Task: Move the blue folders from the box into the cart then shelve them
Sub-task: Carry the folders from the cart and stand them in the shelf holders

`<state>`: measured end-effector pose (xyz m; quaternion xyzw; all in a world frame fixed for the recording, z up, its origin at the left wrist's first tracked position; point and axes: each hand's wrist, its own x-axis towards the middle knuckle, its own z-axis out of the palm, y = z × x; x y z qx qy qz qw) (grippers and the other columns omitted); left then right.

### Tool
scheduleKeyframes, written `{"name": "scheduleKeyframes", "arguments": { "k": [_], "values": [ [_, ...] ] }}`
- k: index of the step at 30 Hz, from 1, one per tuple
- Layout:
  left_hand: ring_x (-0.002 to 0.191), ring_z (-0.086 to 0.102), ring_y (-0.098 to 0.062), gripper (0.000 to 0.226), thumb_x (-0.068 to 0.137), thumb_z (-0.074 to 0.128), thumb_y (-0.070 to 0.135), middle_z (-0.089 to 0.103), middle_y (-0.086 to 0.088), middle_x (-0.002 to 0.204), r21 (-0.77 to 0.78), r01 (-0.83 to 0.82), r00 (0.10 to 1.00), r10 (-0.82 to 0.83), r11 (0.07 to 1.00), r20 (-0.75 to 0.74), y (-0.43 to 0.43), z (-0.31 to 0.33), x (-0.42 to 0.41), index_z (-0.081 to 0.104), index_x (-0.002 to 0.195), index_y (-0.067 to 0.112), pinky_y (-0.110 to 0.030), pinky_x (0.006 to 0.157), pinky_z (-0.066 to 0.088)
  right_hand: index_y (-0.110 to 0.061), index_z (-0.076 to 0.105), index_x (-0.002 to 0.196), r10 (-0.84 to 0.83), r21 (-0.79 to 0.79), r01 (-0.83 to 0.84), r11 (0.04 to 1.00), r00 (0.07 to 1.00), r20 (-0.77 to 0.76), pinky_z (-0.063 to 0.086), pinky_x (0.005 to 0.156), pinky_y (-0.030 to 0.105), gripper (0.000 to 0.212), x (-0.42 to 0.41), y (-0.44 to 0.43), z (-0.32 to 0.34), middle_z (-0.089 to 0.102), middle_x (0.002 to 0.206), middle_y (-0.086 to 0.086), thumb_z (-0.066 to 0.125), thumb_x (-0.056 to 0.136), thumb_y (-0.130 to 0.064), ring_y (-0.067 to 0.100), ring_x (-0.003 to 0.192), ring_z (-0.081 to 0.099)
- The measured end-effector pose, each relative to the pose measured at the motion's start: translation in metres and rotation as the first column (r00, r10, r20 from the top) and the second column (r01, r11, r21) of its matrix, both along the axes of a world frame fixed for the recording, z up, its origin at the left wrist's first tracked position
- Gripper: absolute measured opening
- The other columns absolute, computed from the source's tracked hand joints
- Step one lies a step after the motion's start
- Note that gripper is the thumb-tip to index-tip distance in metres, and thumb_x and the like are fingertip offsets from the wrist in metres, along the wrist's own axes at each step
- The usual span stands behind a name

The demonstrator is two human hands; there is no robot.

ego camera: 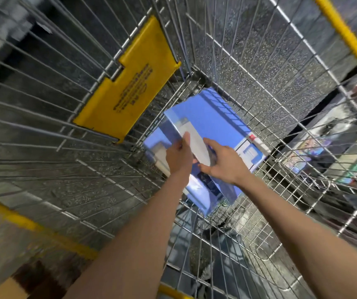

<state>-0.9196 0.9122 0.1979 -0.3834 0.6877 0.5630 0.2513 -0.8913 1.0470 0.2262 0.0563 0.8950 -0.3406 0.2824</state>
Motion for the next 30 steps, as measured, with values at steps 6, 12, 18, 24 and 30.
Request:
{"name": "scheduleKeyframes", "arguments": {
  "k": [6, 12, 18, 24, 30],
  "values": [
    [0.094, 0.066, -0.028, 0.055, 0.108, 0.027, 0.047, 0.071, -0.015, 0.105, 0.18, -0.091, 0.994, 0.078, 0.98, 0.077, -0.006, 0.006, -0.013, 0.067, 0.105, 0.009, -0.035, 0.071, 0.047, -0.015, 0.053, 0.133, -0.027, 0.011, 0.028, 1.0, 0.997, -0.066, 0.052, 0.07, 0.042, 0.063, -0.011, 0.002, 0.011, 0.067, 0.08, 0.01, 0.066, 0.077, -0.037, 0.037, 0.082, 0.065],
    [0.133, 0.048, -0.035, 0.056, 0.099, 0.052, 0.026, 0.042, -0.021, 0.152, -0.31, 0.149, 0.984, -0.109, 0.939, 0.142, -0.018, -0.027, -0.006, 0.043, 0.147, -0.001, -0.042, 0.101, 0.044, -0.011, 0.054, 0.137, 0.016, -0.059, -0.017, 0.998, 1.0, -0.009, 0.046, 0.07, 0.031, 0.058, -0.017, 0.017, 0.006, 0.064, 0.079, 0.0, 0.072, 0.083, -0.023, 0.023, 0.078, 0.062],
    [0.142, 0.036, -0.037, 0.067, 0.101, 0.052, 0.038, 0.035, -0.022, 0.156, -0.427, 0.237, 0.962, -0.15, 0.873, 0.229, -0.035, -0.058, -0.021, 0.033, 0.15, -0.004, -0.049, 0.114, 0.035, -0.012, 0.052, 0.139, 0.013, -0.067, -0.015, 0.998, 1.0, -0.019, 0.04, 0.071, 0.026, 0.06, -0.012, 0.014, -0.007, 0.061, 0.079, 0.0, 0.073, 0.084, -0.024, 0.023, 0.079, 0.061],
    [0.138, 0.043, -0.038, 0.065, 0.1, 0.055, 0.034, 0.042, -0.021, 0.152, -0.461, 0.089, 0.983, -0.003, 0.883, 0.183, -0.047, -0.07, -0.02, 0.033, 0.15, -0.001, -0.049, 0.11, 0.04, -0.01, 0.049, 0.143, -0.01, -0.072, 0.008, 0.997, 1.0, -0.021, 0.049, 0.078, 0.037, 0.061, -0.003, 0.007, -0.014, 0.063, 0.078, 0.005, 0.07, 0.087, -0.022, 0.028, 0.081, 0.063],
    [0.13, 0.051, -0.04, 0.06, 0.103, 0.051, 0.029, 0.045, -0.023, 0.148, -0.332, -0.111, 0.979, 0.16, 0.937, 0.125, -0.05, -0.07, -0.029, 0.03, 0.151, 0.0, -0.049, 0.102, 0.047, -0.01, 0.045, 0.146, -0.016, -0.082, 0.017, 0.997, 1.0, 0.014, 0.051, 0.079, 0.041, 0.063, -0.004, 0.008, -0.008, 0.062, 0.079, 0.006, 0.066, 0.089, -0.026, 0.027, 0.08, 0.062]
  ]
}}
